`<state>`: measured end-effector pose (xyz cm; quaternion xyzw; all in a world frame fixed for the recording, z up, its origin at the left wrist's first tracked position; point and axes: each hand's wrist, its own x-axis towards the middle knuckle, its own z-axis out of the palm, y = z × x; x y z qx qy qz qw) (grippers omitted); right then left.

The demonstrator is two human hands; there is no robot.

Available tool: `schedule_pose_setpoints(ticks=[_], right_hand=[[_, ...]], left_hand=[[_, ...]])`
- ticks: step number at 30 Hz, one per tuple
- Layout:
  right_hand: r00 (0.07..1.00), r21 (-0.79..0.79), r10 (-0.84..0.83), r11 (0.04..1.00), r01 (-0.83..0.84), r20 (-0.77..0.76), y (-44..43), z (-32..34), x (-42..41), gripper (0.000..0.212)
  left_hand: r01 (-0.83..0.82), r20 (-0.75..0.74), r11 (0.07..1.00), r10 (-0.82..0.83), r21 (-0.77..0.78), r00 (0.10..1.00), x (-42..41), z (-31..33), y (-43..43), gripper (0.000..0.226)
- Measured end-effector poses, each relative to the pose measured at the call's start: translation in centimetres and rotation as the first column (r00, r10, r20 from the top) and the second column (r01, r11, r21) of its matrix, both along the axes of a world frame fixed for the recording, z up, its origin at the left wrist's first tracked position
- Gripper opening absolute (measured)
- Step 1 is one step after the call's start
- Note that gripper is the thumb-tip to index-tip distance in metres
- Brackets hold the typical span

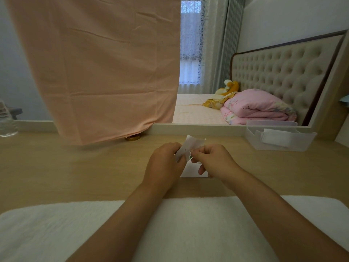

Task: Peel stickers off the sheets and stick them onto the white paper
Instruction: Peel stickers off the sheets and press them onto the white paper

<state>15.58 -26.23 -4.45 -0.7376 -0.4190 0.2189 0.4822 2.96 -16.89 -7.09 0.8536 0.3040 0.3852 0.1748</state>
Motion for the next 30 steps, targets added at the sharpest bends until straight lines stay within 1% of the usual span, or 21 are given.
schedule_pose_setpoints(ticks=[2, 3, 5, 7, 9, 11, 12, 13, 14, 16, 17, 19, 21, 23, 25, 28, 30], right_hand=[[0.998, -0.028, 0.013, 0.999, -0.014, -0.06, 0.0, 0.1, 0.2, 0.022], [0.995, -0.037, 0.02, 0.999, -0.024, -0.096, -0.1, 0.2, 0.3, 0.02], [0.987, -0.042, 0.035, 0.998, -0.042, -0.158, -0.2, 0.3, 0.5, 0.018], [0.981, -0.045, 0.047, 0.997, -0.057, -0.189, -0.3, 0.3, 0.7, 0.017], [0.979, -0.052, 0.053, 0.997, -0.065, -0.199, -0.3, 0.3, 0.7, 0.017], [0.983, -0.067, 0.062, 0.995, -0.075, -0.172, -0.3, 0.1, 0.7, 0.016], [0.987, -0.081, 0.07, 0.993, -0.082, -0.143, -0.2, -0.1, 0.7, 0.016], [0.991, -0.096, 0.078, 0.991, -0.089, -0.109, -0.1, -0.2, 0.7, 0.016], [0.993, -0.11, 0.085, 0.99, -0.093, -0.078, -0.1, -0.4, 0.7, 0.016], [0.994, -0.134, 0.092, 0.986, -0.098, -0.053, 0.1, -0.6, 0.6, 0.015], [0.994, -0.145, 0.09, 0.985, -0.099, -0.062, 0.1, -0.6, 0.7, 0.018], [0.993, -0.161, 0.079, 0.982, -0.094, -0.092, 0.2, -0.5, 0.7, 0.027], [0.986, -0.153, 0.064, 0.984, -0.088, -0.153, 0.3, -0.4, 0.9, 0.03], [0.965, -0.123, 0.069, 0.987, -0.103, -0.254, 0.2, -0.4, 1.1, 0.028], [0.945, -0.096, 0.09, 0.987, -0.126, -0.316, 0.1, -0.4, 1.4, 0.026], [0.942, -0.085, 0.106, 0.987, -0.14, -0.319, 0.1, -0.5, 1.4, 0.025], [0.951, -0.073, 0.11, 0.988, -0.136, -0.288, 0.1, -0.5, 1.2, 0.025]], left_hand=[[-0.005, 0.029, 1.0, 0.006, -0.018, 1.0, 0.0, 0.0, 0.1, 0.002], [-0.002, 0.07, 0.998, 0.007, -0.063, 0.998, -0.1, 0.1, 0.1, 0.005], [0.012, 0.146, 0.97, 0.024, -0.244, 0.989, -0.1, 0.2, 0.1, 0.029], [0.006, 0.158, 0.916, 0.063, -0.4, 0.985, -0.2, -0.2, 0.6, 0.044], [-0.084, 0.063, 0.893, 0.124, -0.442, 0.99, -0.3, -0.7, 1.3, 0.054], [-0.227, -0.079, 0.884, 0.214, -0.408, 0.974, -0.5, -1.0, 1.8, 0.071], [-0.28, -0.118, 0.887, 0.254, -0.367, 0.96, -0.7, -1.0, 1.9, 0.078], [-0.291, -0.109, 0.903, 0.27, -0.315, 0.957, -0.8, -0.8, 1.8, 0.077], [-0.262, -0.064, 0.93, 0.254, -0.26, 0.965, -0.8, -0.7, 1.7, 0.069], [-0.117, 0.051, 0.976, 0.129, -0.183, 0.99, -0.8, -0.4, 1.3, 0.041], [-0.045, 0.068, 0.984, 0.058, -0.175, 0.996, -0.8, -0.2, 0.9, 0.03], [0.041, 0.041, 0.973, -0.033, -0.227, 0.999, -0.6, 0.1, 0.3, 0.019], [0.078, 0.033, 0.939, -0.071, -0.334, 0.997, -0.3, -0.1, 0.1, 0.013], [0.107, 0.087, 0.889, -0.076, -0.445, 0.993, -0.1, -0.2, 0.1, 0.006], [0.139, 0.15, 0.835, -0.068, -0.533, 0.986, 0.1, -0.3, -0.1, 0.002], [0.149, 0.175, 0.803, -0.056, -0.577, 0.983, 0.3, -0.2, -0.4, 0.006], [0.149, 0.184, 0.792, -0.047, -0.593, 0.982, 0.3, -0.1, -0.4, 0.01]])
